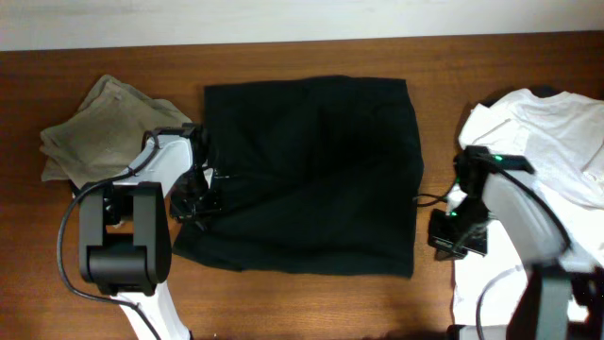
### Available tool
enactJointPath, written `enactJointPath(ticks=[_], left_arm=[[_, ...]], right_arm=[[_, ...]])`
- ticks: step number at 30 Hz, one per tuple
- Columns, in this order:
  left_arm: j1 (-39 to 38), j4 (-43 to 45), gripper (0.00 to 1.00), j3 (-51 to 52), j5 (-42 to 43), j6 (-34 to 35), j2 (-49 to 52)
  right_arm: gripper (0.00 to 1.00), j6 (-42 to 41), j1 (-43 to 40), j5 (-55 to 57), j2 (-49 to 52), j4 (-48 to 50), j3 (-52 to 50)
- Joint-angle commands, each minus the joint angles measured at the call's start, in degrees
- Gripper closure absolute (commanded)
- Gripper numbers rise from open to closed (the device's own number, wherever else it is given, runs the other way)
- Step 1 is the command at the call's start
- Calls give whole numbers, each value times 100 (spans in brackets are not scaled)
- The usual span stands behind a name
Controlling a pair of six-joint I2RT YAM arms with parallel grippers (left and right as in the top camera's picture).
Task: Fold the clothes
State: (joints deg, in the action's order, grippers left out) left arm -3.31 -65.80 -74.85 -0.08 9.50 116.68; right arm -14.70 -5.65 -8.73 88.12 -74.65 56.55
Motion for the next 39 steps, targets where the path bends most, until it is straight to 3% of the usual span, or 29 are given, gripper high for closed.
enactJointPath(ticks=[1, 2, 3, 4, 8, 12, 16, 18, 19, 20, 25, 28, 34, 36, 37, 38, 39], left_arm=[[85, -85, 88, -350, -514, -17, 278], [85, -275, 87, -511, -514, -17, 278], [85, -479, 88, -691, -511, -17, 278], [85, -667, 88, -896, -509, -17, 275], [74, -870, 88, -1464, 68, -323, 107], [74, -942, 87, -1646, 442, -619, -468], [74, -1088, 81, -1650, 439, -619, -1547], [94, -1178, 74, -1650, 435, -616, -1965], [103, -1248, 73, -1650, 431, -616, -2044], [125, -1408, 73, -1650, 389, -616, -2072], [393, -1794, 73, -1591, 380, -612, -2070], [424, -1718, 74, -581, 769, -579, -2072], [424, 713, 53, 2468, 828, 616, -2070], [424, 1432, 53, 3005, 1491, 767, -2070], [424, 1633, 58, 3178, 1569, 879, -2070], [424, 1631, 86, 3187, 1578, 896, -2070], [424, 1582, 99, 3185, 1580, 896, -2072]], right_arm=[[96, -450, -114, 407, -929, -181, 35], [96, -636, -114, 404, -1071, -225, 35], [78, -699, -114, 146, -1088, -249, 28], [44, -601, -107, -501, -1082, -149, -39], [32, -708, 282, -960, -1056, 564, -1036], [36, -940, 343, -2068, -708, 2400, -2286], [37, -1178, 345, -2612, 37, 2850, -2382], [64, -1172, 343, -2920, 389, 2927, -2382], [89, -1117, 337, -2916, 376, 2907, -2380], [96, -1110, 332, -2656, 216, 2839, -2306], [96, -896, 334, -664, -754, 879, -629], [96, -800, 334, -599, -848, 540, -177], [96, -654, 334, -599, -848, 542, -160], [96, -654, 334, -599, -848, 549, -157], [96, -654, 334, -599, -848, 560, -157], [96, -601, 332, -599, -848, 560, -122], [96, -498, 332, -579, -848, 511, -28]])
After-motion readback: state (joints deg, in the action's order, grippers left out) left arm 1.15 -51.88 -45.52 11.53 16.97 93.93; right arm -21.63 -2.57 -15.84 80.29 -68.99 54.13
